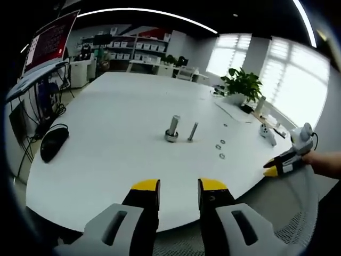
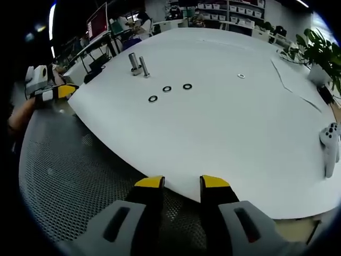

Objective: Place the washer onto the threaded stud by aligning its center hole with the stud, sliding it down to the base, and recovering from edge contact or off-axis alignment until the washer reaches the visible bottom stop.

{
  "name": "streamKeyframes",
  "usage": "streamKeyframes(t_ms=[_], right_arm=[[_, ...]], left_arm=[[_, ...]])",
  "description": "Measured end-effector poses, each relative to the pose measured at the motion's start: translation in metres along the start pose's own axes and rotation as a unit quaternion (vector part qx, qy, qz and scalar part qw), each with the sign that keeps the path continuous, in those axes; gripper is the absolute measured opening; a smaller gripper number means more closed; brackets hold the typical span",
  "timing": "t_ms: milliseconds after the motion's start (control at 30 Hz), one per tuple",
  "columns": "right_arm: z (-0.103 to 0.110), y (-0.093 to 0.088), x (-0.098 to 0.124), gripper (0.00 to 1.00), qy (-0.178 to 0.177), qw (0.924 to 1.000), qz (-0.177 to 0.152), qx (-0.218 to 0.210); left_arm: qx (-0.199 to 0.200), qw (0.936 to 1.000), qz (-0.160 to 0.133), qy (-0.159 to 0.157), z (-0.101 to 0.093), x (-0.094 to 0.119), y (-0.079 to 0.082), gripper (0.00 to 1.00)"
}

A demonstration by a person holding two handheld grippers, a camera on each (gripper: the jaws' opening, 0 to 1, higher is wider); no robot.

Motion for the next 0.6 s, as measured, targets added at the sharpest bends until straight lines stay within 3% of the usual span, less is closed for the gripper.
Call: streamKeyframes(t_ms=[600], right_arm=[[-0.001, -0.001, 0.001, 0.34, -0.006, 1.0, 0.002, -0.005]], left_arm=[[-0.051, 0.9982, 0.031, 0.008, 0.005, -0.005, -0.012, 0.26]])
Point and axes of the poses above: the point that each gripper's makers call its tool centre point, and the gripper's own axes: x roughly backward along the fingers, z roughly to its left, y roughly out of its top, the point moved 9 cm from there along x, roughly backward along the fingers, and after that the axes turned 7 degrees about -z, right-handed, at the moved point
